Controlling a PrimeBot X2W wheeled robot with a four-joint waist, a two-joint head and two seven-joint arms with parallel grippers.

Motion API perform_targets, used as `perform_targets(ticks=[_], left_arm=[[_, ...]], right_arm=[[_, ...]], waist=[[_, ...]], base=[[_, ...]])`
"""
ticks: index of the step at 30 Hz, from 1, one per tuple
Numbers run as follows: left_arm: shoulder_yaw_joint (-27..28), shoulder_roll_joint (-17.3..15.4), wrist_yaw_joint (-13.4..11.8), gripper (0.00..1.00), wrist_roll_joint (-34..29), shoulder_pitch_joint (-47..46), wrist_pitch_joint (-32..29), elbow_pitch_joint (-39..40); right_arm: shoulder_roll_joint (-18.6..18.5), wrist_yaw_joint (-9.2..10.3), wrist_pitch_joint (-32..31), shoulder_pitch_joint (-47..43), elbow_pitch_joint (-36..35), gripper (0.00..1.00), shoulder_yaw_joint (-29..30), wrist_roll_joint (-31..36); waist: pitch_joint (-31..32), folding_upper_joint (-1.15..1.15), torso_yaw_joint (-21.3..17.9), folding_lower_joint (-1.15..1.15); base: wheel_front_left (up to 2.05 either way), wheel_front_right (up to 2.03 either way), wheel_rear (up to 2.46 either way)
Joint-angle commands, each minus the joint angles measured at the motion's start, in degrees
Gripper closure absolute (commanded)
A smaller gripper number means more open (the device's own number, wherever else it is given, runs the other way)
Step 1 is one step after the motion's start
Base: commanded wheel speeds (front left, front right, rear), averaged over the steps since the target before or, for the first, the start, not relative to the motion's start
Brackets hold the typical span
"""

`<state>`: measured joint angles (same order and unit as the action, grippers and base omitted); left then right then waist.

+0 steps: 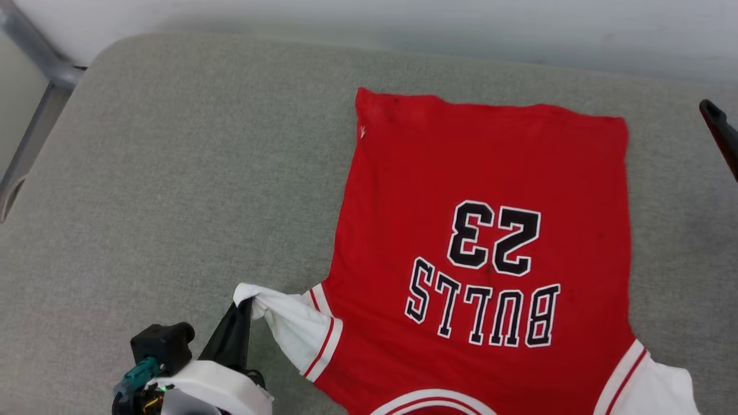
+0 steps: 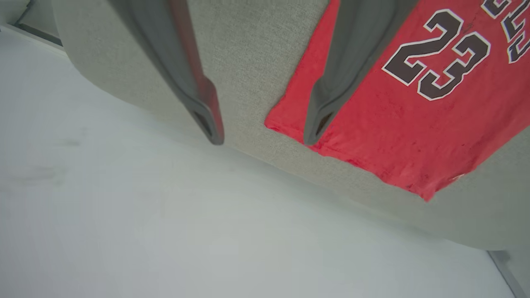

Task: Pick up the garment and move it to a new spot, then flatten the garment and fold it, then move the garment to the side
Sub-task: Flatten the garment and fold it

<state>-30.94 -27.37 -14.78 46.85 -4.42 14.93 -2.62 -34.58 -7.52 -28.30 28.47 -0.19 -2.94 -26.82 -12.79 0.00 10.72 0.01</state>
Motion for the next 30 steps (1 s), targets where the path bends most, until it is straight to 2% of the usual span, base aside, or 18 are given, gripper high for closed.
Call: perform_targets(ticks=[1, 9, 13, 17, 22, 26, 29, 30], left_arm=[[0.4, 0.8, 0.4, 1.0, -0.8, -1.4, 0.4, -0.1], [1.9, 6.2, 3.5, 1.0, -4.9, -4.2, 0.3, -0.4], [2.5, 8.8, 5.4, 1.0, -6.8, -5.8, 0.3, -1.0], [3.2, 11.2, 7.1, 1.0, -8.5, -7.0, 0.3, -1.6], [4.4, 13.8, 9.0, 1.0, -10.7, -8.1, 0.3, -2.4], [5.1, 15.8, 10.5, 1.0, -12.2, -8.8, 0.3, -3.3], [6.4, 17.7, 12.0, 1.0, -13.8, -8.8, 0.3, -4.3], [6.6, 18.0, 12.2, 1.0, -14.1, -8.8, 0.3, -4.4]], right_arm=[[-0.9, 0.06, -2.8, 2.6, 1.3, 0.0, -1.2, -0.7], [-4.9, 0.07, -22.9, 16.7, 10.6, 0.0, -9.6, -1.9], [-6.6, 0.07, -29.7, 21.9, 13.4, 0.0, -13.1, -2.1], [-7.0, 0.07, -33.1, 25.4, 17.0, 0.0, -14.3, -2.0], [-7.3, 0.07, -33.5, 27.7, 21.3, 0.0, -14.9, 0.0], [-6.3, 0.05, -33.6, 25.1, 24.4, 0.0, -15.5, -0.8], [-7.4, 0.04, -34.1, 20.9, 26.6, 0.0, -16.7, -1.6], [-7.7, 0.04, -34.1, 20.6, 26.9, 0.5, -16.7, -1.7]], waist=[[-3.6, 0.0, 3.1, -0.01], [-10.2, 0.0, 6.3, -0.01], [-13.1, 0.0, 7.9, -0.01], [-15.6, 0.0, 9.3, -0.01], [-18.5, 0.0, 10.8, -0.01], [-19.8, 0.0, 11.6, -0.01], [-20.5, 0.0, 11.8, -0.01], [-20.5, 0.0, 11.8, -0.01]], base=[[0.0, 0.0, 0.0], [0.0, 0.0, 0.0], [0.0, 0.0, 0.0], [0.0, 0.0, 0.0], [0.0, 0.0, 0.0], [0.0, 0.0, 0.0], [0.0, 0.0, 0.0], [0.0, 0.0, 0.0]])
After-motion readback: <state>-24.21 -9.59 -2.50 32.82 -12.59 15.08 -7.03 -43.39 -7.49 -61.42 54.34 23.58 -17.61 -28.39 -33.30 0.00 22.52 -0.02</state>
